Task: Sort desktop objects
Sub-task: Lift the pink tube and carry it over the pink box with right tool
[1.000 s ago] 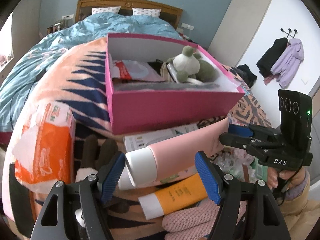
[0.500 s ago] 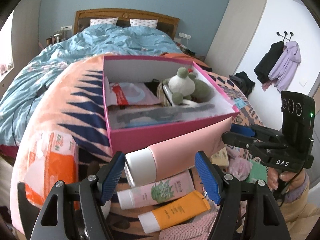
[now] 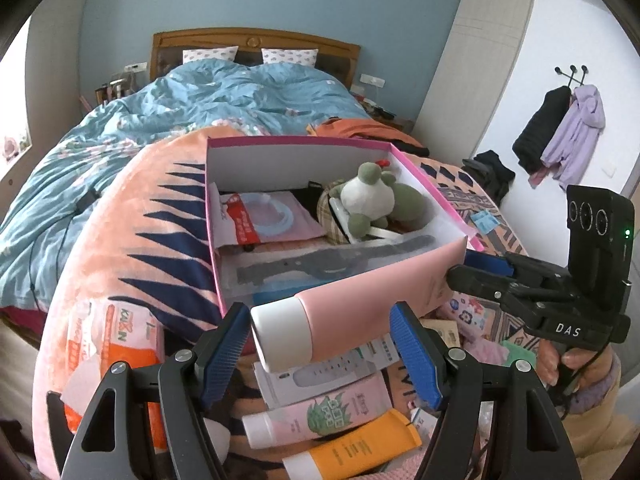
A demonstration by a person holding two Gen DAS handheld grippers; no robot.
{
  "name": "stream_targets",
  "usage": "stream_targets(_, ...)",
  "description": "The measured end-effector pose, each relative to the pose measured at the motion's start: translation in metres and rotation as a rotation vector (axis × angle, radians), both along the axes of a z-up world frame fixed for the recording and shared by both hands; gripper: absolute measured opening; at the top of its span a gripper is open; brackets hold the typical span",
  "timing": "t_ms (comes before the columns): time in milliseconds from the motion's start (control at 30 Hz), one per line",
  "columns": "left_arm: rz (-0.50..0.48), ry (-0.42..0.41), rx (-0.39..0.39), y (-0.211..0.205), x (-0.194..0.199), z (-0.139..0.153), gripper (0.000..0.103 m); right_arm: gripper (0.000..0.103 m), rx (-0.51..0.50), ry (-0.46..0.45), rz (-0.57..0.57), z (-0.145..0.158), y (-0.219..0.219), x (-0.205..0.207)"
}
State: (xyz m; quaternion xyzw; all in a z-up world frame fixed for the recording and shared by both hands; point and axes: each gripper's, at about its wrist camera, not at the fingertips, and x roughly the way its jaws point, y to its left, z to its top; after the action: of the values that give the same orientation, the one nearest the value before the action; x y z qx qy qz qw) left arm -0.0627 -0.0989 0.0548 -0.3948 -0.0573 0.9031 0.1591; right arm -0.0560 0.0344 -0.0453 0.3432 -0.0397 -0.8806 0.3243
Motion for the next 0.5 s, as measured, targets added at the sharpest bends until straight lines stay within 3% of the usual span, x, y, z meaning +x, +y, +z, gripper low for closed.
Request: stream_targets(500, 0.026, -0.012, -0.009, -0.005, -0.026, 0.001, 0.073, 0.044, 0.002, 0.001, -0.007, 0.005, -0.005, -0.026)
